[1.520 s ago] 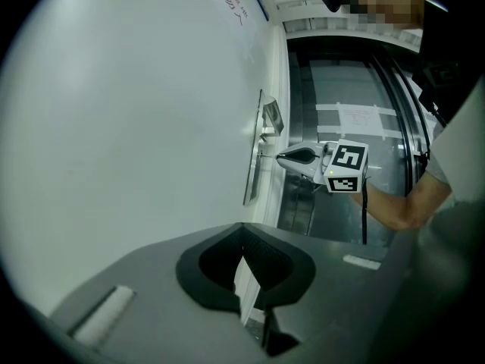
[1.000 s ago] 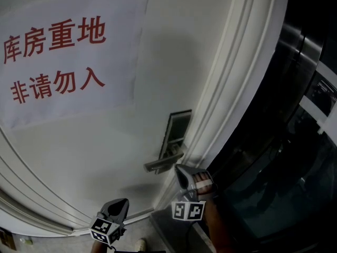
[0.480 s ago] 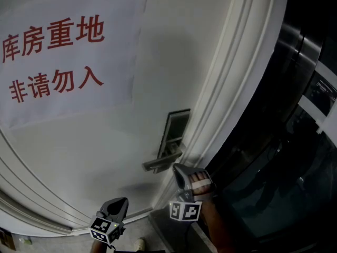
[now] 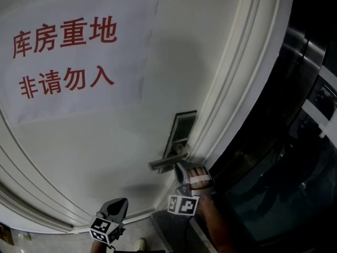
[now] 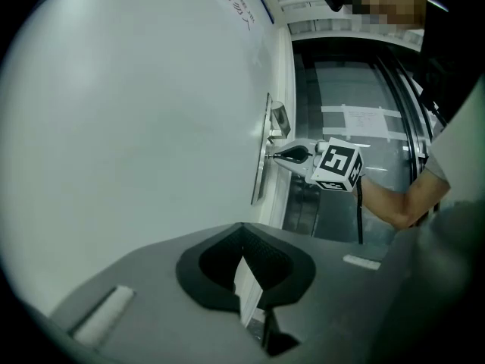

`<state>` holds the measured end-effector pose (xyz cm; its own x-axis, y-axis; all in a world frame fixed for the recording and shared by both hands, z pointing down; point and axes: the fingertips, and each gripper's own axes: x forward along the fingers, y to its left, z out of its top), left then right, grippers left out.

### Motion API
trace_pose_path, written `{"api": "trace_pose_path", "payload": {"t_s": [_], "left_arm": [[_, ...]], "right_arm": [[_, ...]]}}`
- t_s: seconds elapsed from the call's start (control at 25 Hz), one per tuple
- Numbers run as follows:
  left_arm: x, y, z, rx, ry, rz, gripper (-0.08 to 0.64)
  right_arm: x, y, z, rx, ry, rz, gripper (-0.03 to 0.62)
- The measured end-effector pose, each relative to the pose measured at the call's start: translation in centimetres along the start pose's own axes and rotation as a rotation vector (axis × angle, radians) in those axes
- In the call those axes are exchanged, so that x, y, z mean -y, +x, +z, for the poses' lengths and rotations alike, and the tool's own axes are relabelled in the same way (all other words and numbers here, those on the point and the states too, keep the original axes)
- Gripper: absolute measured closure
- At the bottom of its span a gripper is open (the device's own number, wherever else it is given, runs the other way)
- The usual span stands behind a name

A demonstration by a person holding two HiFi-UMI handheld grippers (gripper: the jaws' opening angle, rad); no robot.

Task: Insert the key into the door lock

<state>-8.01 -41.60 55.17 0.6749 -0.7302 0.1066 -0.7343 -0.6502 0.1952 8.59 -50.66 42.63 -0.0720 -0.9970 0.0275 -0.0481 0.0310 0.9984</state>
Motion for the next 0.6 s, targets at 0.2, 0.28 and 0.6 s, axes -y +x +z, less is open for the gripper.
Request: {"api": "trace_pose_path", "payload": {"t_s": [0.2,0.28,0.6], "left_arm": [[-0.7,-0.4,0.1,0.007,-0.006,0.023,0.557],[-0.5,-0.3,0.1,0.010,-0.008,0.021,0.557],[0.4,0.1,0.1,0.008,-0.001,0.008,0.557]], "right_arm": [[0.1,0.4,0.3,-0.005,0.003,-0.004,0.581],[0.0,0.4,0.3,-0.003,0.000,-0.004,0.581],[0.0,0.3,0.2,0.006,-0.019,-0.009,0.581]]}}
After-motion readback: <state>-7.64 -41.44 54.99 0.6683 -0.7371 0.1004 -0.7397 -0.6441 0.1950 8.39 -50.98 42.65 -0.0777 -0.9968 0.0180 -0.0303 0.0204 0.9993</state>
